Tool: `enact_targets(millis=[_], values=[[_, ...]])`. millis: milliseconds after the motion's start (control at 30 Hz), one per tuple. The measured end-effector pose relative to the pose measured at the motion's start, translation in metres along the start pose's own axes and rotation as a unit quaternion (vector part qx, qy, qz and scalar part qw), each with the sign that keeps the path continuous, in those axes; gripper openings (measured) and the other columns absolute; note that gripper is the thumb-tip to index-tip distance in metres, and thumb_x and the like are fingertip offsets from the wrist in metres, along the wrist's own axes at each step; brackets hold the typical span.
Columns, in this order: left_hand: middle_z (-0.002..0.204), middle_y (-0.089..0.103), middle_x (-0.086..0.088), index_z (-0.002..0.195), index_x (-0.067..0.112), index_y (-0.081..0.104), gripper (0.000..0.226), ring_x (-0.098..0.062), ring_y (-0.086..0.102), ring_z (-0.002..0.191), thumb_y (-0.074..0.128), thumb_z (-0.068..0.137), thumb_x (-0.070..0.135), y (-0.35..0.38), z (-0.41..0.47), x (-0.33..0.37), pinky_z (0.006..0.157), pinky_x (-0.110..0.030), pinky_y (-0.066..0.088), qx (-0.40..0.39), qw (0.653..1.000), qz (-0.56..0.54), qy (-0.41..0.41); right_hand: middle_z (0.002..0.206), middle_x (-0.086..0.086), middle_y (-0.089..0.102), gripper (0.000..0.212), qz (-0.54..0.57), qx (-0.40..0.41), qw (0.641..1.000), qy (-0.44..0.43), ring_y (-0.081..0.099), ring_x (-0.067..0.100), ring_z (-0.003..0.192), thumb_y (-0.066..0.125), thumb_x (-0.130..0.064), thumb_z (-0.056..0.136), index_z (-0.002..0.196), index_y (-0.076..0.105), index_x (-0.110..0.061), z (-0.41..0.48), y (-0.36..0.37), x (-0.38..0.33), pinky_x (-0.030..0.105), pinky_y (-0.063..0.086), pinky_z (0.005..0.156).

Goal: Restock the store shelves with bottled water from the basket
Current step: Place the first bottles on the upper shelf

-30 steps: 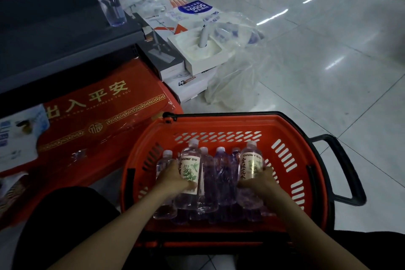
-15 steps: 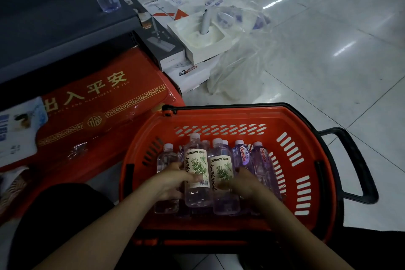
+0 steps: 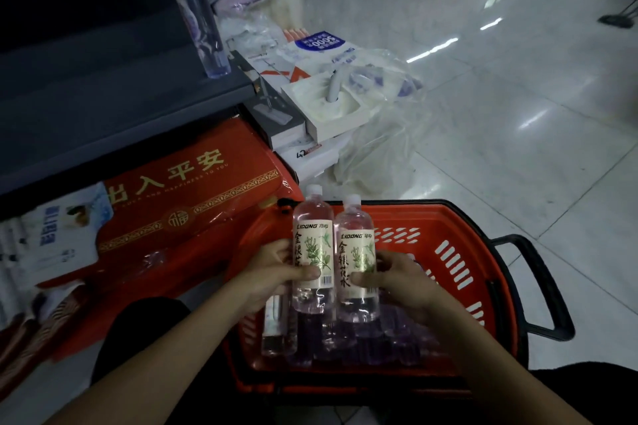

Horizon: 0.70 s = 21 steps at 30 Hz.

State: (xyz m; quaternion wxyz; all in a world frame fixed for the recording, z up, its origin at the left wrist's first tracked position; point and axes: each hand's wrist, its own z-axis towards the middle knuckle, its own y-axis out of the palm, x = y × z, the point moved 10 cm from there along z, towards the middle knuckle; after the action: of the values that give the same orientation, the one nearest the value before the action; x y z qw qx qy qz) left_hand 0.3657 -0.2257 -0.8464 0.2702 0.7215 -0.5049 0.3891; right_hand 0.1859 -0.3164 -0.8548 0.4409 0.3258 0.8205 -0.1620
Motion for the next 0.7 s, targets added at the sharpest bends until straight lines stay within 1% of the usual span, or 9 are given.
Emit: enact_targets(millis=[67,133,200,267,333,400,567,633,700], values=[[0.110,0.074,-0.005,0.118,0.014,0.061,0.064,-0.023,0.073,0.097,0.086,0.060,0.001,-0.010,-0.018,0.040,0.080,-0.045,0.060,0.005,0.999,0.010,0.048,0.101,0.006,0.076,0.038,0.014,0.002,0.999,-0.046,0.074,0.026,0.092,0.073,0.000,0.080,0.116,0.063,-0.008,-0.011,0.006,-0.040,0.038,0.059,0.077],[0.108,0.075,-0.002,0.118,0.015,0.062,0.062,-0.019,0.073,0.097,0.085,0.063,-0.002,-0.024,-0.040,0.082,0.077,-0.040,0.060,0.015,0.995,0.016,0.093,0.104,0.006,0.076,0.040,0.013,0.005,0.995,-0.094,0.074,0.026,0.093,0.073,0.001,0.080,0.117,0.063,-0.009,-0.023,0.017,-0.085,0.041,0.059,0.080],[0.108,0.075,-0.002,0.118,0.016,0.063,0.067,-0.018,0.072,0.098,0.088,0.057,0.002,-0.046,-0.067,0.126,0.078,-0.039,0.060,0.041,0.989,0.021,0.139,0.105,0.006,0.076,0.041,0.000,0.003,0.989,-0.146,0.074,0.027,0.094,0.074,-0.001,0.081,0.119,0.062,-0.010,-0.034,0.034,-0.134,0.045,0.058,0.086],[0.107,0.075,-0.001,0.115,0.016,0.065,0.069,-0.019,0.072,0.098,0.089,0.051,0.006,-0.070,-0.097,0.173,0.080,-0.039,0.059,0.067,0.979,0.034,0.191,0.105,0.003,0.076,0.040,-0.016,0.005,0.978,-0.208,0.074,0.024,0.092,0.074,-0.003,0.081,0.118,0.063,-0.015,-0.049,0.054,-0.188,0.039,0.059,0.083],[0.104,0.076,0.000,0.112,0.015,0.066,0.063,-0.016,0.073,0.096,0.086,0.053,0.002,-0.098,-0.131,0.219,0.077,-0.033,0.059,0.091,0.965,0.046,0.240,0.104,0.000,0.076,0.038,-0.021,0.000,0.963,-0.267,0.075,0.019,0.089,0.074,-0.003,0.082,0.115,0.066,-0.019,-0.064,0.081,-0.243,0.028,0.058,0.072],[0.104,0.076,0.001,0.111,0.015,0.066,0.061,-0.016,0.073,0.097,0.085,0.055,0.000,-0.125,-0.164,0.260,0.078,-0.032,0.058,0.107,0.952,0.059,0.281,0.102,-0.002,0.076,0.037,-0.020,-0.012,0.950,-0.313,0.075,0.018,0.086,0.073,0.000,0.082,0.113,0.067,-0.020,-0.076,0.110,-0.291,0.025,0.058,0.068],[0.112,0.074,0.000,0.121,0.020,0.064,0.081,-0.020,0.072,0.102,0.092,0.047,0.005,-0.203,-0.234,0.339,0.087,-0.043,0.056,0.171,0.912,0.088,0.362,0.106,0.003,0.075,0.036,-0.024,-0.041,0.919,-0.391,0.075,0.021,0.092,0.073,0.000,0.082,0.114,0.065,-0.014,-0.090,0.183,-0.392,0.037,0.061,0.079],[0.113,0.073,-0.002,0.123,0.018,0.063,0.082,-0.021,0.071,0.102,0.092,0.048,0.002,-0.233,-0.255,0.364,0.086,-0.041,0.056,0.194,0.897,0.095,0.386,0.105,0.004,0.076,0.037,-0.027,-0.047,0.907,-0.417,0.074,0.022,0.094,0.073,0.002,0.081,0.113,0.065,-0.013,-0.092,0.213,-0.429,0.045,0.059,0.086],[0.112,0.073,-0.003,0.121,0.018,0.063,0.074,-0.020,0.072,0.100,0.087,0.053,-0.002,-0.264,-0.274,0.385,0.081,-0.036,0.059,0.220,0.883,0.084,0.407,0.105,0.003,0.076,0.037,-0.037,-0.049,0.893,-0.446,0.074,0.022,0.095,0.073,0.003,0.080,0.112,0.064,-0.013,-0.094,0.242,-0.465,0.047,0.058,0.088]])
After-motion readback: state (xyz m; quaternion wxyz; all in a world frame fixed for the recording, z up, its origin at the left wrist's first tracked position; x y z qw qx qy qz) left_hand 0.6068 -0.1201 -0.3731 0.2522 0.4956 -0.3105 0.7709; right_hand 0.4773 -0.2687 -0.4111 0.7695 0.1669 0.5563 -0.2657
